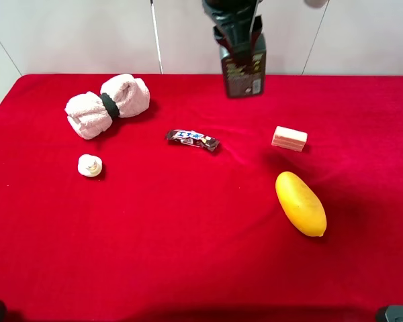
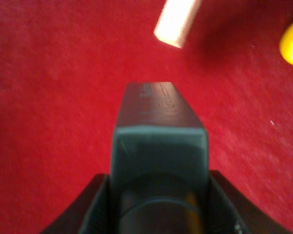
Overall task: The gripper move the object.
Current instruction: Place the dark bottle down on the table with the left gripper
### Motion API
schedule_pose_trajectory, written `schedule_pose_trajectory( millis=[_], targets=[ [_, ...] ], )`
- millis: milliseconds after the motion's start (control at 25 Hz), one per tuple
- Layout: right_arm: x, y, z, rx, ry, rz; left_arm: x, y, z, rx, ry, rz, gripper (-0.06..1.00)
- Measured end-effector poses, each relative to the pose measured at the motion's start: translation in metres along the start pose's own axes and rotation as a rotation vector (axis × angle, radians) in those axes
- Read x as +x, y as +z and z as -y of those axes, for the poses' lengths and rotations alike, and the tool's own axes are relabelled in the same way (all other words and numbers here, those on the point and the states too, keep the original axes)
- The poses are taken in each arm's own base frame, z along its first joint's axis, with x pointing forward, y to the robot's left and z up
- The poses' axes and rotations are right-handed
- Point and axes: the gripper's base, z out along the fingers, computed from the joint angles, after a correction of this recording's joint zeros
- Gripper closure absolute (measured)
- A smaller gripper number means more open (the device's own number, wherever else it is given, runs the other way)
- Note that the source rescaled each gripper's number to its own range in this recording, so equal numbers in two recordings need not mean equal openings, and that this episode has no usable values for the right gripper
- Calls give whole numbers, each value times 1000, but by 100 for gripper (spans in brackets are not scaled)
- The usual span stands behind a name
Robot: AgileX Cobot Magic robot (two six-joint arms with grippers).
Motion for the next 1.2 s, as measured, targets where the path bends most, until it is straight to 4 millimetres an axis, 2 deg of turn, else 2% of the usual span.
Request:
schedule_pose_trajectory(
  millis=[360, 840, 1200],
  targets=[
    [0, 0, 0, 0, 0, 0, 33, -2, 28, 87, -70, -94, 94],
    [0, 0, 0, 0, 0, 0, 39, 28, 66, 192, -94, -199, 94],
    [0, 0, 0, 0, 0, 0, 53, 57, 93, 231, -138, -273, 94]
  ],
)
